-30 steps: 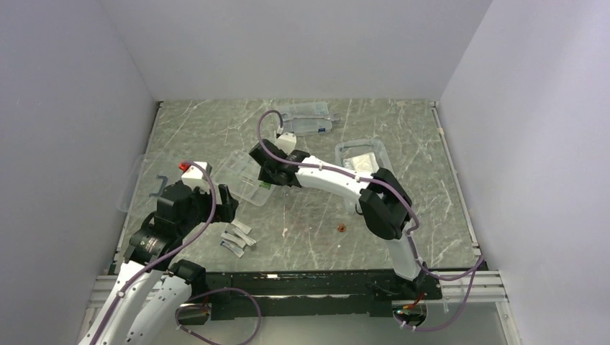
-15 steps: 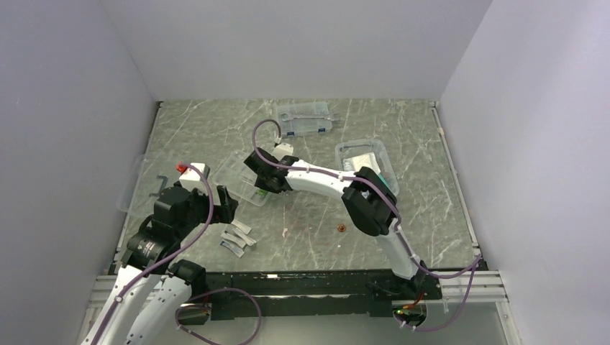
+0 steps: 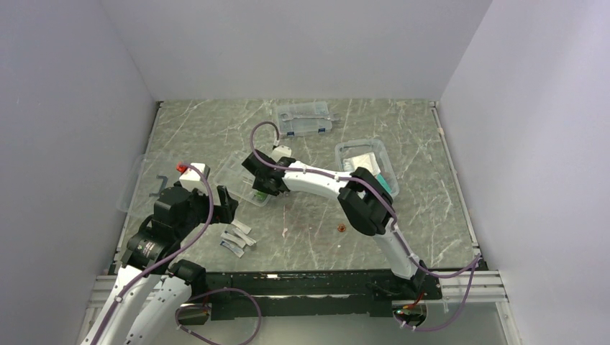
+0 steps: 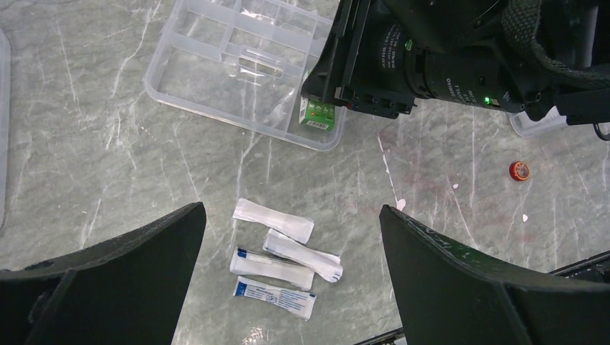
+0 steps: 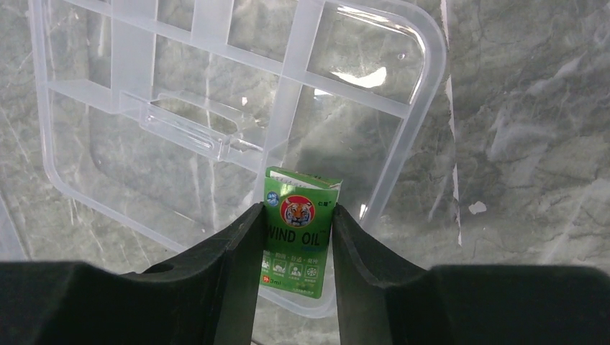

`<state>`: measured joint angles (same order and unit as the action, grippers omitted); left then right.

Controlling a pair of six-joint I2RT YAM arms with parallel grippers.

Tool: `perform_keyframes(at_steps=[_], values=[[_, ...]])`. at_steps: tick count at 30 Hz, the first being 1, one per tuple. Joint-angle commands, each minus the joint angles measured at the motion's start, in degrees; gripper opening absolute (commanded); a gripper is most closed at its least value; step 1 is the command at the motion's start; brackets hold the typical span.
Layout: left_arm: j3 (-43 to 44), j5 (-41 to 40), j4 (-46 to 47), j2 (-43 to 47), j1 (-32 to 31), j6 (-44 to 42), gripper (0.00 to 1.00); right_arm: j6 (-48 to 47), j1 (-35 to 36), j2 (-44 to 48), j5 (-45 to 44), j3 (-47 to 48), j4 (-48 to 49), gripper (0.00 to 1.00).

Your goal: Organize the medicine kit

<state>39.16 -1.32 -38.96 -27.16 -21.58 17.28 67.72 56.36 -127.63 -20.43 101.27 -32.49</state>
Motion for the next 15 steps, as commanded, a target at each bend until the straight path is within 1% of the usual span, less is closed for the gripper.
perform_keyframes(at_steps=[1,8,15], values=[[1.54,0.8,0.9,0.35,-0.21,0.23,0.99,0.54,0.61,-0.34,-0.27,2.35,-0.64,0.43],[1.5,0.8,0.9,0.46,-0.21,0.22,0.99,-0.8,0.94,0.16,-1.29,4.09,-1.74,0.58],[1.51,0.79,0.86,0.44,-0.22,0.21,0.99,-3.48,1.71,2.28,-3.88,6.02,-1.95,0.63]])
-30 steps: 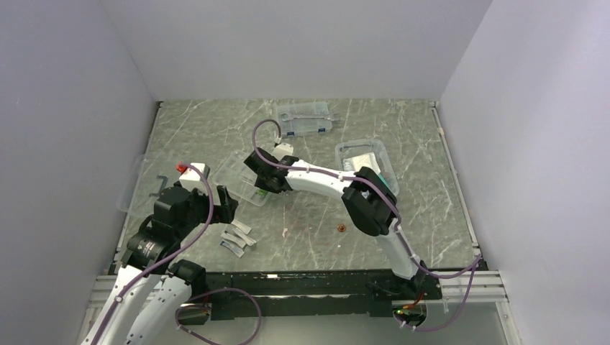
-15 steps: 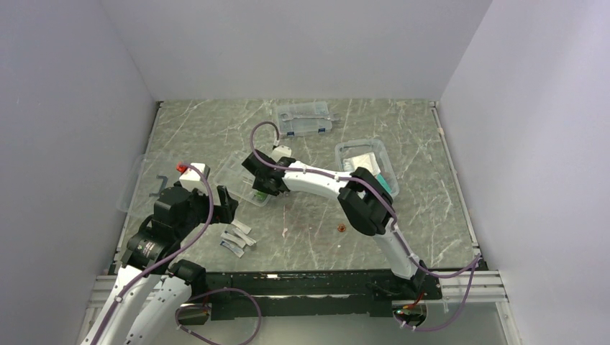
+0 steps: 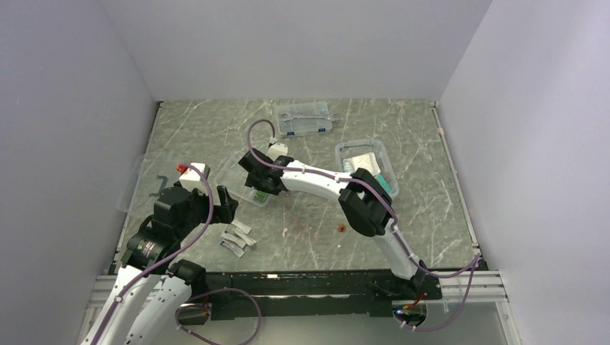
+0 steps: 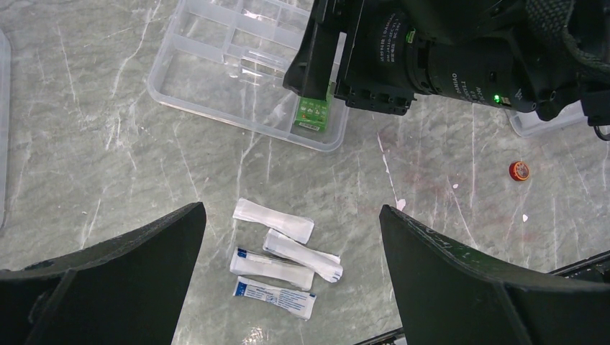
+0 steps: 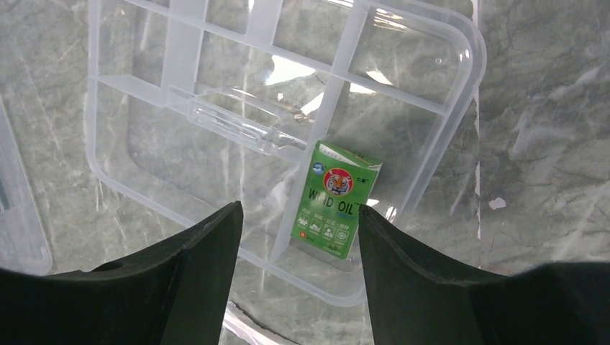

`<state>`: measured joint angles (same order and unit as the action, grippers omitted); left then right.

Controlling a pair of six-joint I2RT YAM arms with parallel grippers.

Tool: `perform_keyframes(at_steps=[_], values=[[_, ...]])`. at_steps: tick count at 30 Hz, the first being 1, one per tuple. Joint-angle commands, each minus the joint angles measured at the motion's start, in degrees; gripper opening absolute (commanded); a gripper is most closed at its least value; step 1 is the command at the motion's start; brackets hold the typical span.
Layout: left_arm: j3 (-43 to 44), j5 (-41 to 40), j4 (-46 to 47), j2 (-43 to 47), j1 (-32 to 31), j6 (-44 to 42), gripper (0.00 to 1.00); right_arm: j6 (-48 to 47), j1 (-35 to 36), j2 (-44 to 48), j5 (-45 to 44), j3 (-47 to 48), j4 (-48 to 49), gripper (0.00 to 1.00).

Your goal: Organize the medicine kit

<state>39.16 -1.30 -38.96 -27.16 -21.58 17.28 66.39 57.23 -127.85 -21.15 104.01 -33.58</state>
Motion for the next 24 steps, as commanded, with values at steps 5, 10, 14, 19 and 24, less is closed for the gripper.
perform_keyframes(at_steps=[5,10,14,19,24], values=[[1.54,0.77,0.9,0.2,-0.22,0.26,0.99,-6.54,1.21,3.57,-6.19,4.53,-0.62,0.63],[1.54,0.75,0.86,-0.08,-0.3,0.23,0.99,-11.5,1.14,3.66,-9.59,5.54,-0.96,0.6],[1.54,0.77,0.86,-0.33,-0.3,0.21,0.99,-13.27,0.72,4.78,-12.0,3.64,-0.23,0.52],[1.61,0.77,0.82,-1.06,-0.3,0.21,0.99,-13.28,-1.27,5.81,-9.23,-0.71,3.1,0.31],[1.62,0.77,0.81,-1.28,-0.23,0.27,0.99,-13.99,-2.15,4.18,-7.86,0.25,3.31,0.16]])
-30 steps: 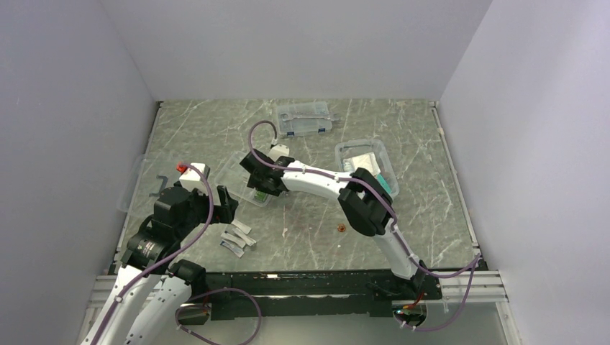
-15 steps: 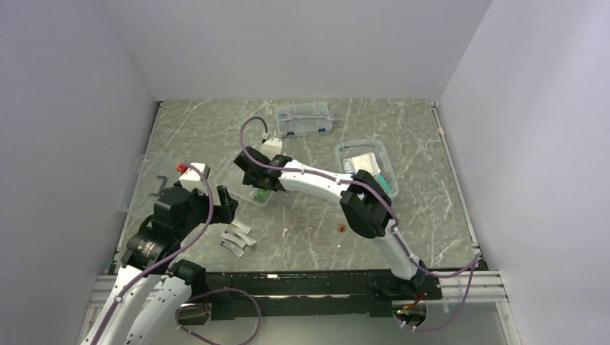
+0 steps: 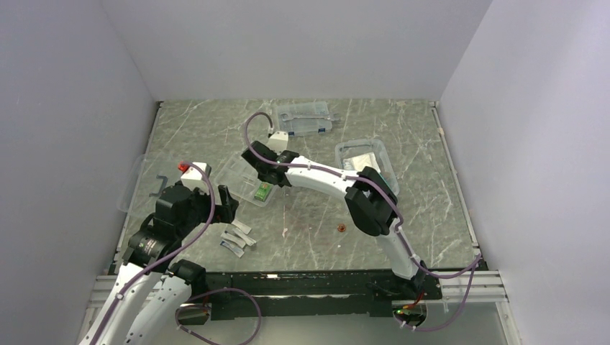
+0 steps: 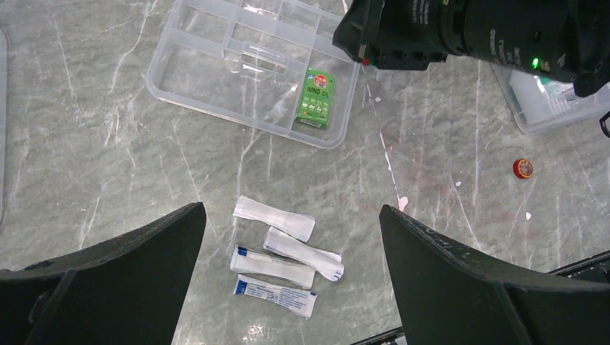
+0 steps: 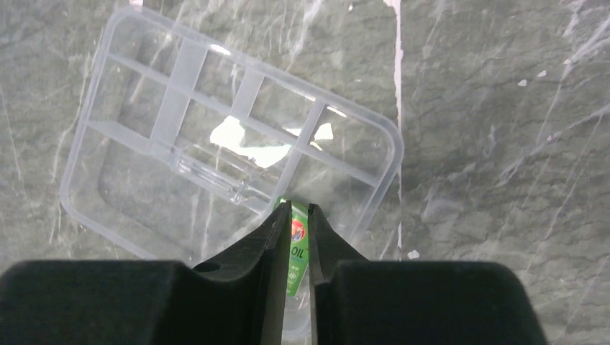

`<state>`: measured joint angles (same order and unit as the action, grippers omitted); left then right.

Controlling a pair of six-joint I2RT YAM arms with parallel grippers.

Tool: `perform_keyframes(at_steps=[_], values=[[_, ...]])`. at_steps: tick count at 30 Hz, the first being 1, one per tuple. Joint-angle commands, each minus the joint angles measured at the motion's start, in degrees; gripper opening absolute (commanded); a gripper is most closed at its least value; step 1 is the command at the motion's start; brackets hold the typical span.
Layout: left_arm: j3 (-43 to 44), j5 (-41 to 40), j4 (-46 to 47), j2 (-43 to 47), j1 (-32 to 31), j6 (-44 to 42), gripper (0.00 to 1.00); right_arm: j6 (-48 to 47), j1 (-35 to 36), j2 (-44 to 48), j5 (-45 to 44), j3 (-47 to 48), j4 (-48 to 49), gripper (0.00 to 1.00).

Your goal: Organize the medicine kit

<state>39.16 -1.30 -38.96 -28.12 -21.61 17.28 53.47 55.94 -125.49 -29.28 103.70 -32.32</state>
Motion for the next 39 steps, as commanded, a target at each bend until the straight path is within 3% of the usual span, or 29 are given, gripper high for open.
perform_keyframes(at_steps=[1,5,22,39], values=[[1.62,0.77,0.75,-0.37,-0.27,0.3,0.99,-1.21,-0.89,1.42,0.21,0.85,1.88,0.13],[1.62,0.77,0.73,-0.45,-0.21,0.35,0.99,-1.22,-1.64,0.31,0.88,0.83,2.05,0.0],[1.64,0.09,0.46,-0.95,-0.28,0.5,0.99,-3.24,-3.14,-2.78,5.68,-0.29,3.96,0.0],[1.71,-0.13,0.42,-1.25,-0.28,0.58,0.99,-4.8,-3.64,-1.31,7.09,-7.11,4.53,0.0]])
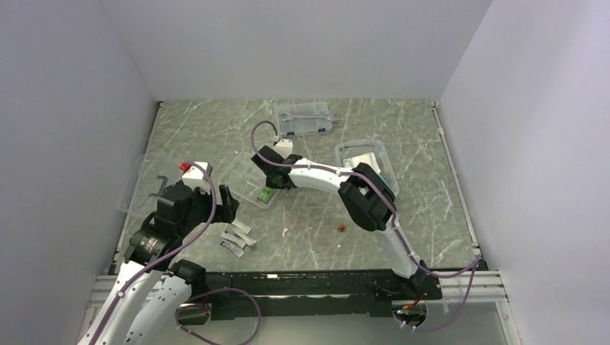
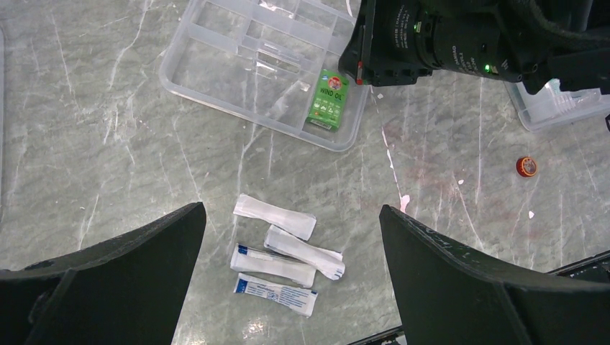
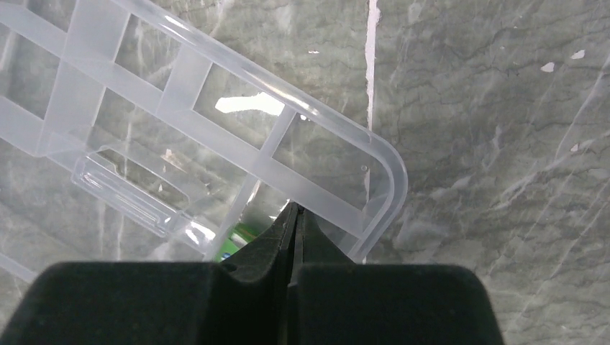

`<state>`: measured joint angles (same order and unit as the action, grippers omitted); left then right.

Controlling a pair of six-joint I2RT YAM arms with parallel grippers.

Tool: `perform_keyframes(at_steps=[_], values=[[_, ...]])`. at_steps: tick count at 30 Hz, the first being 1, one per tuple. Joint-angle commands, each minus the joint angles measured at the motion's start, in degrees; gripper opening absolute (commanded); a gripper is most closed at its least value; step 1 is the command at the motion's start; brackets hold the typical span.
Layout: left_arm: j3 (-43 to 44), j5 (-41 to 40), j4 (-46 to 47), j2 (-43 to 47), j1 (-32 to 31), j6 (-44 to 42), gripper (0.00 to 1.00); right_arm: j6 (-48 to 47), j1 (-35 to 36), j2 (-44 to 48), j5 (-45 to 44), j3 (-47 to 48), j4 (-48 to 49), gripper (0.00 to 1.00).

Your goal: Organize the medicine kit

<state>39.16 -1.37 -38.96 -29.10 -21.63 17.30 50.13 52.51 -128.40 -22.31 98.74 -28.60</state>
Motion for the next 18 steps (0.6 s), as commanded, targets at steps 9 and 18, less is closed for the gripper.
perform_keyframes(at_steps=[9,18], values=[[1.63,0.13,0.49,-0.22,-0.23,0.55,0.99,-0.82,0.02,6.41,0.58,-9.79,1.68,0.0],[1.62,0.59,0.61,-0.21,-0.19,0.41,0.99,3.83,1.89,13.25,-1.3,-18.24,0.75,0.0]])
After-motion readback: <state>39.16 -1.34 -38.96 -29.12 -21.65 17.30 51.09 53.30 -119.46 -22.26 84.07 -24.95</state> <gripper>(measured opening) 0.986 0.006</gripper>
